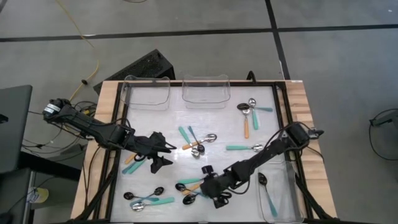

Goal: Sort silverware by color (type)
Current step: Put the blue spoon into the bottom transparent bin

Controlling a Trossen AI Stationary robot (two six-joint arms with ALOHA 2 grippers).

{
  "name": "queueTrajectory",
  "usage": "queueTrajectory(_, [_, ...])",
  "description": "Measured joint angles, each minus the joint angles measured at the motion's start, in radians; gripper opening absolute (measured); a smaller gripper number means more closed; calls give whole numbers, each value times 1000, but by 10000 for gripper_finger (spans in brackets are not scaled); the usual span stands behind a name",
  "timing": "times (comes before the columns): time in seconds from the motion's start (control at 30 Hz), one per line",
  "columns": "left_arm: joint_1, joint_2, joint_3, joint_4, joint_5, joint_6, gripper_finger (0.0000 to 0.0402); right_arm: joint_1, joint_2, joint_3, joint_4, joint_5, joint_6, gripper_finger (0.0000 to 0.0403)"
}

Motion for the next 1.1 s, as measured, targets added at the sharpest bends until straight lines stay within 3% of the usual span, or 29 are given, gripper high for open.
queueTrajectory(0.43, [0, 0, 0, -7, -4, 4, 281, -6, 59, 0, 45, -31, -26, 118])
queueTrajectory(0.73, [0, 0, 0, -11, -9, 4, 281, -8, 59, 0, 29, -31, 15, 27])
queueTrajectory(0.93, [0, 0, 0, -11, -11, 9, 281, -6, 39, -2, 18, -32, 73, 26])
queueTrajectory(1.1, [0, 0, 0, -16, -23, 11, 281, -13, -57, -5, -10, 12, 138, 26])
